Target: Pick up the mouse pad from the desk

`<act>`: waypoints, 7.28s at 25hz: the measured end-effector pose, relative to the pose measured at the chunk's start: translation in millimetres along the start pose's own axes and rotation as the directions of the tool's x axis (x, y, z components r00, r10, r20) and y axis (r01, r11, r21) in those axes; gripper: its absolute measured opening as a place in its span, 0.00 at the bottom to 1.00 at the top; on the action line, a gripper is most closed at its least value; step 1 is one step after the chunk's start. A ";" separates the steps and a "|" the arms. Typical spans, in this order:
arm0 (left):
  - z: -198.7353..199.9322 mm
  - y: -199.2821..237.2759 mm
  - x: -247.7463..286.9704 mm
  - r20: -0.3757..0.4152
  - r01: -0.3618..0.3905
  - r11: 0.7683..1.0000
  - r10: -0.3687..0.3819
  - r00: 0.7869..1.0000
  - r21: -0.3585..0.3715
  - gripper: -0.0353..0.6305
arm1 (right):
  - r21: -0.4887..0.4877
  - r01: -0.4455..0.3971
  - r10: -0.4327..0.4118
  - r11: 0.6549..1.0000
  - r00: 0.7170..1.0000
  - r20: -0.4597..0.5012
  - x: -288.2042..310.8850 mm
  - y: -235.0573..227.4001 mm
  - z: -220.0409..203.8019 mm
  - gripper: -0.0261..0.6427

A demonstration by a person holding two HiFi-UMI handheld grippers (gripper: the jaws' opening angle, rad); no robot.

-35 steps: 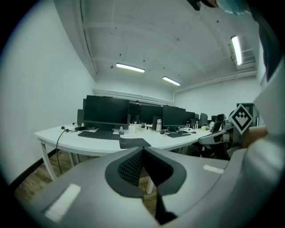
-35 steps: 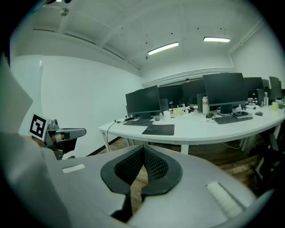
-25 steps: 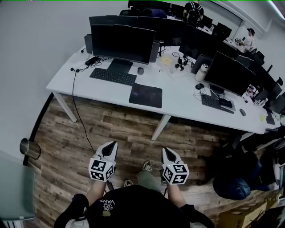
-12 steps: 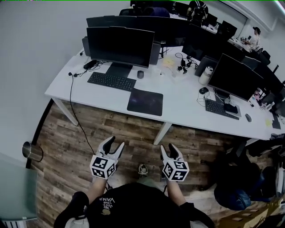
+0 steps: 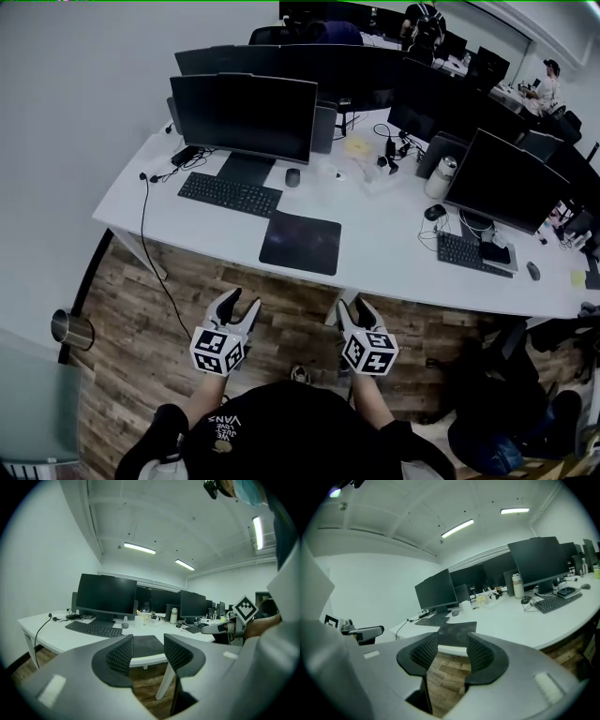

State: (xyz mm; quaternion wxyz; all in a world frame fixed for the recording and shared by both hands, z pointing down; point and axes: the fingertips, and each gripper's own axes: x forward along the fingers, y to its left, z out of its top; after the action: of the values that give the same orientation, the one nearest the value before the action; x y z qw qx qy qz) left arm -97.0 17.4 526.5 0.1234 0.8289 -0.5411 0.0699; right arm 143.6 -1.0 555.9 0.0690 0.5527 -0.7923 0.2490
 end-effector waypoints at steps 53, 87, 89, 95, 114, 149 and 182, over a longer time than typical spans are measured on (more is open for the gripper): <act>-52.2 139.1 242.9 -0.372 0.328 0.936 -0.351 0.859 -0.126 0.35 | 0.096 0.389 -0.375 0.916 0.917 -0.137 188.5 -46.7 2.4 0.31; -105.3 129.3 265.2 -0.502 0.094 0.979 -0.175 0.847 -0.182 0.40 | -0.108 0.257 -0.278 0.960 0.858 -0.433 270.0 -89.1 -39.3 0.34; -105.5 128.5 266.1 -0.502 0.096 0.979 -0.175 0.847 -0.179 0.40 | -0.107 0.253 -0.275 0.961 0.858 -0.433 270.5 -89.6 -40.1 0.34; -108.1 123.0 273.1 -0.511 0.109 0.980 -0.180 0.840 -0.166 0.40 | -0.090 0.216 -0.234 0.972 0.867 -0.441 274.1 -81.9 -44.6 0.24; -112.4 131.3 282.0 -0.567 -0.009 0.987 -0.085 0.819 -0.161 0.32 | -0.100 0.190 -0.215 0.977 0.879 -0.427 271.0 -75.9 -38.8 0.18; -25.0 119.7 266.0 -0.335 0.237 0.955 -0.286 0.898 -0.180 0.13 | -0.004 0.232 -0.228 0.973 0.951 -0.211 236.6 -32.6 13.0 0.14; 88.9 97.1 209.2 -0.027 0.296 0.949 -0.300 0.953 -0.113 0.13 | -0.023 0.140 -0.138 0.990 0.988 0.068 167.8 7.2 113.0 0.14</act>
State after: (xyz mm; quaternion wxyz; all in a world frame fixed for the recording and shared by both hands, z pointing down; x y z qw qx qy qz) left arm -102.8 -228.9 505.8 0.1887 0.8915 -0.4099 0.0392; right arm 92.2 -193.4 520.3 0.0675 0.6134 -0.7572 0.2140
